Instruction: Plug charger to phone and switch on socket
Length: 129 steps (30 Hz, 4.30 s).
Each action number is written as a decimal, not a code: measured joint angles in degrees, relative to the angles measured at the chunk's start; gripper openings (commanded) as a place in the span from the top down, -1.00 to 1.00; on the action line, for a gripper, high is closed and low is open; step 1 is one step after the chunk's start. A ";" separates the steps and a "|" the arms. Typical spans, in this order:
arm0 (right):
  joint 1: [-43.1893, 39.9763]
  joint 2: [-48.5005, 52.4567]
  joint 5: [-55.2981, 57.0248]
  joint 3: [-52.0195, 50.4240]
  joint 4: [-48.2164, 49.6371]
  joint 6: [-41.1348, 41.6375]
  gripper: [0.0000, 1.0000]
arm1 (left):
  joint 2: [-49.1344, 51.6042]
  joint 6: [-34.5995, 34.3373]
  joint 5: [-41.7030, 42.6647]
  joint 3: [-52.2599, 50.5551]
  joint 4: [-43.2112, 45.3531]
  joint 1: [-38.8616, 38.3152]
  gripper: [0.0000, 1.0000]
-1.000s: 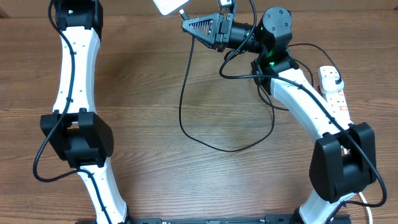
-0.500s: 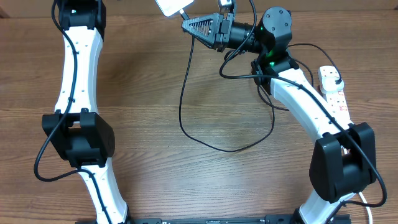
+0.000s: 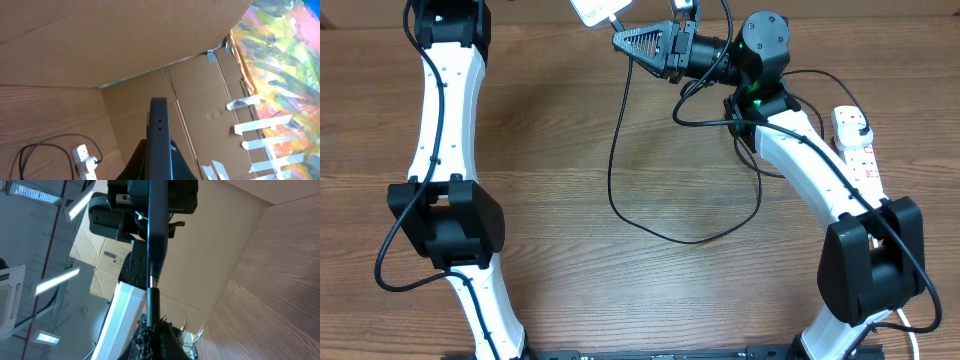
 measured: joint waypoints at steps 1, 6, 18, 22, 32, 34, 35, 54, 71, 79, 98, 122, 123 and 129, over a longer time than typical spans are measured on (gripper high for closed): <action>0.02 0.00 0.15 0.00 0.00 0.02 0.92 | 0.00 0.00 -0.02 0.00 0.00 0.00 0.92; 0.00 0.00 0.35 0.00 -0.24 0.04 0.93 | 0.00 0.00 -0.07 0.00 0.00 0.00 0.92; 0.00 0.00 0.52 0.00 -0.26 1.20 0.92 | 0.00 0.02 -0.07 0.00 0.00 0.00 0.92; 0.00 0.00 0.55 0.00 -0.26 1.36 0.92 | 0.00 0.02 -0.07 0.00 0.02 0.00 0.92; 0.00 0.00 0.96 0.00 -0.39 2.43 0.92 | 0.00 0.04 -0.07 0.00 0.02 -0.02 0.92; 0.00 0.00 0.96 0.00 -0.39 2.60 0.92 | 0.00 0.20 -0.07 0.00 0.02 -0.02 0.92; 0.00 0.00 0.96 0.00 -0.39 2.60 0.92 | 0.00 0.22 -0.07 0.00 0.02 -0.02 0.92; -0.02 0.00 0.96 0.00 -0.39 3.67 0.92 | 0.00 0.44 -0.07 0.00 0.04 -0.24 0.91; -0.02 0.00 0.96 0.00 -0.39 4.76 0.92 | 0.00 0.83 -0.09 0.00 0.07 -0.35 0.92; -0.02 0.00 0.87 0.00 -0.44 5.38 0.92 | 0.00 1.95 -0.31 0.00 0.20 -0.66 0.91; -0.04 0.00 0.96 0.00 -0.39 5.64 0.92 | 0.00 2.69 -3.48 0.00 0.17 -2.05 0.92; -0.02 0.00 0.90 0.00 -3.67 3.08 0.93 | 0.00 2.43 0.13 0.00 -0.02 -0.81 0.92; -0.02 0.00 0.72 0.00 -4.55 2.62 0.92 | 0.00 2.32 0.68 0.00 -0.02 -0.72 0.92; -0.02 0.00 -2.16 0.00 -5.77 -1.42 0.92 | 0.00 1.68 2.19 0.00 -0.02 -0.68 0.91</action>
